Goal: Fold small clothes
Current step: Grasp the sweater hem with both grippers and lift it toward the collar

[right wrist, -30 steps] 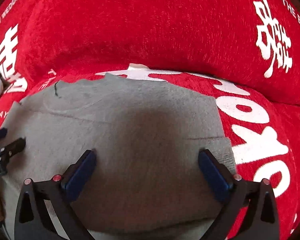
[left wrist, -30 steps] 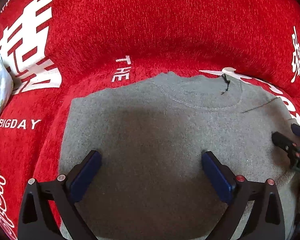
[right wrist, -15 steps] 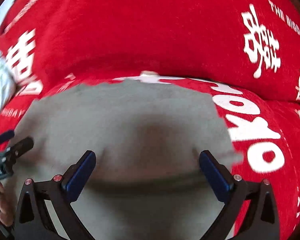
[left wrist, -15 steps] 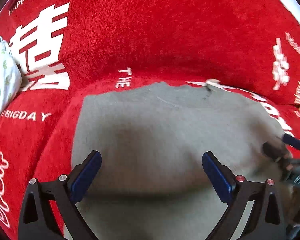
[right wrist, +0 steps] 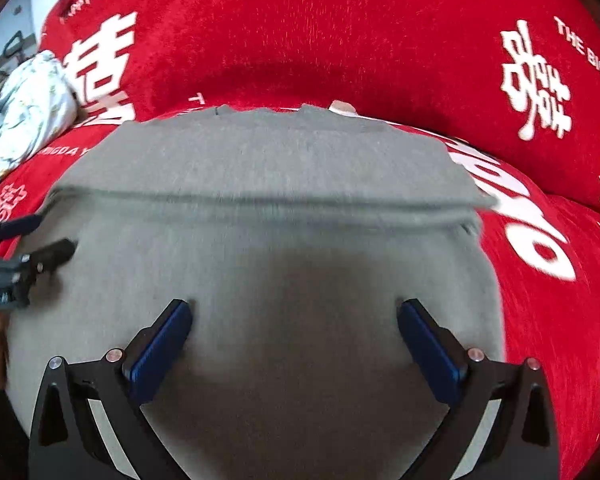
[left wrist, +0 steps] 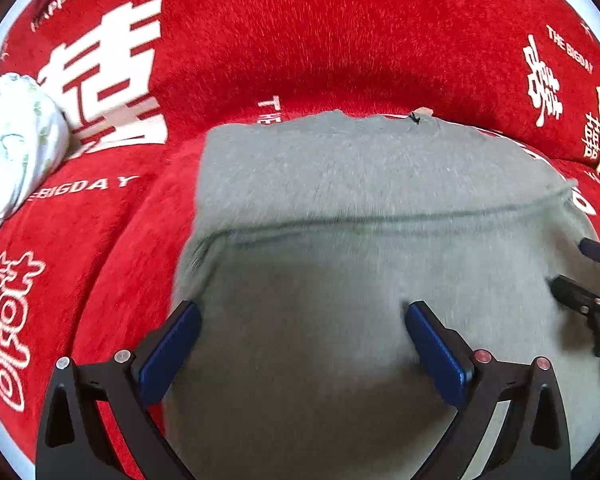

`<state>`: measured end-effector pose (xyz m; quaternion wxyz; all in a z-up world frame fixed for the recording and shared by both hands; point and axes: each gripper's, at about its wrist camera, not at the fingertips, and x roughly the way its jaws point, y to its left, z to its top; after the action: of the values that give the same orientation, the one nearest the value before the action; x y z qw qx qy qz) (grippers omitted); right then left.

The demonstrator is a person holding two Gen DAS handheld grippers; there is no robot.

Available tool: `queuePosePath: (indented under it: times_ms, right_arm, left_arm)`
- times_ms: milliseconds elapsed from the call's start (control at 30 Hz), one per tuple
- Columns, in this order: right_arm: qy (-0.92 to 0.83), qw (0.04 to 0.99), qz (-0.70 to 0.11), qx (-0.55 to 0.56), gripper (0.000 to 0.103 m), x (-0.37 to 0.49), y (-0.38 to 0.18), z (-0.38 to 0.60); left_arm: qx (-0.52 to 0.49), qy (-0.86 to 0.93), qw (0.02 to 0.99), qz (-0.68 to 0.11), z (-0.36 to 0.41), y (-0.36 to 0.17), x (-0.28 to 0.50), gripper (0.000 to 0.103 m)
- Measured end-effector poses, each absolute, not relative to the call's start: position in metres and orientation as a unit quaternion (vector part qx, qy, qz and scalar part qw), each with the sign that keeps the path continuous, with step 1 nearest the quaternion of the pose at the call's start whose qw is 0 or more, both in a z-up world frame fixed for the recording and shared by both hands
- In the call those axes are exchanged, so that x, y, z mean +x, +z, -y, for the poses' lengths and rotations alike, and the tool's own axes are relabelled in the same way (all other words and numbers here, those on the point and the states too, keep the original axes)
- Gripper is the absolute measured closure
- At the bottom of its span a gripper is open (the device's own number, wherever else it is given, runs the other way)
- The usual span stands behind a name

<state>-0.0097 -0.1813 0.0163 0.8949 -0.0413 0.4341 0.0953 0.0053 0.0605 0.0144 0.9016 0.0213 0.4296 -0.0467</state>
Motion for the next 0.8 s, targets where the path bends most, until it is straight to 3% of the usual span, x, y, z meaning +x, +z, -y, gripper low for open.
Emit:
queuePosePath:
  times_ms: [233, 333, 467, 800]
  right_arm:
    - [0.088, 0.89, -0.444, -0.048, 0.0, -0.076, 0.026, 0.199]
    - [0.13, 0.896, -0.421, -0.046, 0.0, -0.102, 0.022, 0.181]
    - [0.142, 0.908, -0.368, -0.141, 0.0, -0.134, 0.008, 0.163]
    - [0.074, 0.869, -0.475, -0.121, 0.0, -0.164, 0.004, 0.218]
  left_arm:
    - [-0.018, -0.074, 0.909, -0.41, -0.045, 0.039, -0.063, 0.001]
    - [0.041, -0.099, 0.909, -0.403, -0.007, 0.03, -0.095, 0.001]
    - [0.099, -0.086, 0.914, -0.383, 0.009, 0.009, -0.121, 0.0]
    - [-0.026, -0.035, 0.885, -0.463, -0.064, 0.007, -0.141, 0.0]
